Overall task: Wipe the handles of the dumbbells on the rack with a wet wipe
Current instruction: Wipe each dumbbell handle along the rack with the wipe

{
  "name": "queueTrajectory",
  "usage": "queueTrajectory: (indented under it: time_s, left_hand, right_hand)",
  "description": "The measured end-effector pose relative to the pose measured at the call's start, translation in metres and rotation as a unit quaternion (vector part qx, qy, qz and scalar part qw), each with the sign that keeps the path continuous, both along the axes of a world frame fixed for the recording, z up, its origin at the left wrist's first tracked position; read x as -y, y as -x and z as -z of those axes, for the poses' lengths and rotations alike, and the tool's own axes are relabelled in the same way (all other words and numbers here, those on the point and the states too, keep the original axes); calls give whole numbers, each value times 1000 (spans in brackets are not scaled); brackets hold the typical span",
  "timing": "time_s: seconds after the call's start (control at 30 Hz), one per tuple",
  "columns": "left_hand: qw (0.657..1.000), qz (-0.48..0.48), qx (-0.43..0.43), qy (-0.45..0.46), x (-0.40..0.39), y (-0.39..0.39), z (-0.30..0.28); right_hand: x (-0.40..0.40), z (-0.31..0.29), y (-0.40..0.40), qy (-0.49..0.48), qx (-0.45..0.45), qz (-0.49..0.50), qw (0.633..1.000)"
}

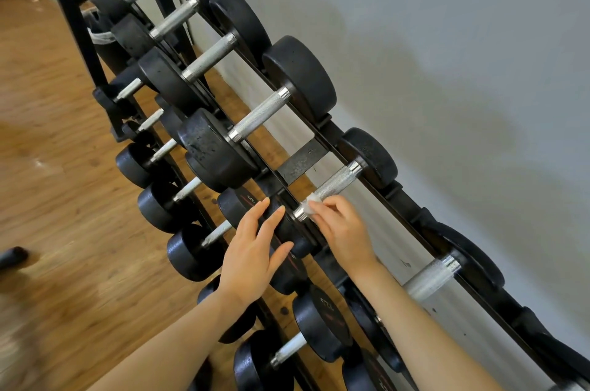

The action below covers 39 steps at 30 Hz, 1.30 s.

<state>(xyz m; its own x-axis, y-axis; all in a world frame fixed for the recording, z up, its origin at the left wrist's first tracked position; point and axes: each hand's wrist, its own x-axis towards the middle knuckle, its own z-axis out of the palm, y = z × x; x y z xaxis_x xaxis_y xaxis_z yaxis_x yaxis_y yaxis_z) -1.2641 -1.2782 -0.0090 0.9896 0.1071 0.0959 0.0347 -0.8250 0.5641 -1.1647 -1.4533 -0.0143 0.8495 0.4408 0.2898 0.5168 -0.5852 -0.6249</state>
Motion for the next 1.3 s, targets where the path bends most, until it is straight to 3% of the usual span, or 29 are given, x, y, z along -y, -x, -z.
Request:
queueTrajectory:
  time_s: [0.07,0.2,0.37,0.57,0.77,0.93,1.13,1.3]
  left_hand:
    - [1000,-2,-2,2,1,0,1]
    - [1000,-6,-3,0,1,1,1]
    - [1000,-6,-2,7,2,1,1]
    - [1000,-6,2,8,3,1,0]
    - [1000,-6,6,20,3,1,2]
    - [1000,-12,4,21,5,1,2]
    - [1000,-14,1,14,5,1,0]
    - [1000,-13,5,9,5,1,0]
  right_hand:
    - [-1,6,7,-10,45,-23,999]
    - [-1,2,5,-32,41,-20,998]
    - [1,-2,2,-84,10,81,993]
    - [-1,2,8,-10,27,-53,998]
    - [6,4,0,-58,11,46,997]
    - [-4,6,11,-15,30,-64,997]
    - [5,8,0,-76,10,68,995]
    - [0,4,3,-19,45,-12,999]
